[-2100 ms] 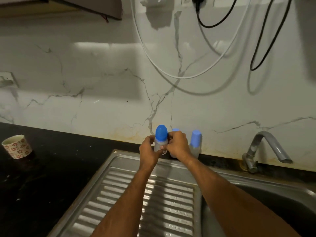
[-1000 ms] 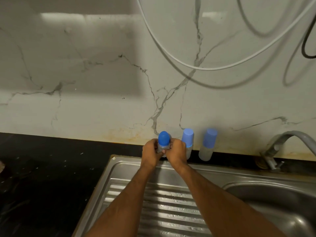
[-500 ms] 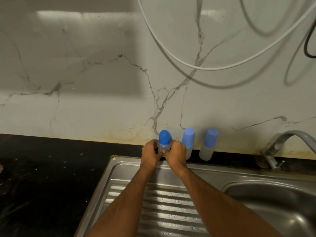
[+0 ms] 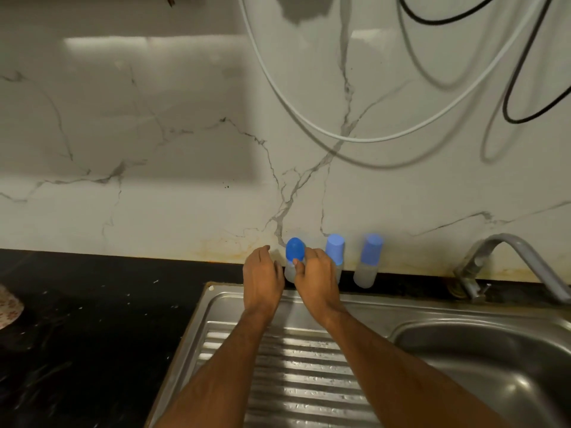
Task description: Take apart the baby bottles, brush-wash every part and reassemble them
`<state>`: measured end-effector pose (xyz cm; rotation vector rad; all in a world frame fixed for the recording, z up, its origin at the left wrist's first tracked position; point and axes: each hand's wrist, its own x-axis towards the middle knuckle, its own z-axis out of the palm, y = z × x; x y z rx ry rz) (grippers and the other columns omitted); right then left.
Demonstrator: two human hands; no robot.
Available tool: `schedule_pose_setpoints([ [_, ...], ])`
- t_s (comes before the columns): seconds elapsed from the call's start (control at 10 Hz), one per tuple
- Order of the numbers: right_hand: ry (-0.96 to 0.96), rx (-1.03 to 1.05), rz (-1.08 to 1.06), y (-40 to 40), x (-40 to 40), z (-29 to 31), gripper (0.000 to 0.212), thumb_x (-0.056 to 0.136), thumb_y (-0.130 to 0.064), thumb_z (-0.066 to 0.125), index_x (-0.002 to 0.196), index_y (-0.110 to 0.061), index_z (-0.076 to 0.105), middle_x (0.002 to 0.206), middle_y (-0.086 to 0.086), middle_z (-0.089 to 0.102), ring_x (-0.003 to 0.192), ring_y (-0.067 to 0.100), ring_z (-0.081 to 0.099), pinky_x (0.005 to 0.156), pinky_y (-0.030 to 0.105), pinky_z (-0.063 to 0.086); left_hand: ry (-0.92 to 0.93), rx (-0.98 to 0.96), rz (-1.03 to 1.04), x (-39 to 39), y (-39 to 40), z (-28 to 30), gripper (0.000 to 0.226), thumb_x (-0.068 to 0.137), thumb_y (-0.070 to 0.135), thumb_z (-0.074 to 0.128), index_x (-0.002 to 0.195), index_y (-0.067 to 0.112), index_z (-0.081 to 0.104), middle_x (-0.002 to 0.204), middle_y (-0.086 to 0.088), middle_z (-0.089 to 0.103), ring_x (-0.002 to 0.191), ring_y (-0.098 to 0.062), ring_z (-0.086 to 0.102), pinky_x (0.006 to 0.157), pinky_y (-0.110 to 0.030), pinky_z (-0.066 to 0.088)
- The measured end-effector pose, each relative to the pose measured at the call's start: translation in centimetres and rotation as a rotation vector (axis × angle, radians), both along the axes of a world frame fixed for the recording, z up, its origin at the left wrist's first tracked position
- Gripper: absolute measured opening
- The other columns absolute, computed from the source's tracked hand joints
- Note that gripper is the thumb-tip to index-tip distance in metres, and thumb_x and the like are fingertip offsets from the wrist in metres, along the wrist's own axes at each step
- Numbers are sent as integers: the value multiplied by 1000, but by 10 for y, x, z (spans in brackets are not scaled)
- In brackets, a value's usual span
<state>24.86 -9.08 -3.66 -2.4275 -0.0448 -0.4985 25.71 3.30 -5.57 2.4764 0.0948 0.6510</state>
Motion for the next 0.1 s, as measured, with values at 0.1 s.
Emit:
schedule_pose_setpoints([
  [0.1,-184,-143,9,-6,-9,18,31,93,-17,71,116,2,65,107,14,66,99,30,63,89,39,53,-86,148,25,-10,-1,19,44,98,21,57,138,6,47,132,-12,57,122,-27,54,113,-42,40],
])
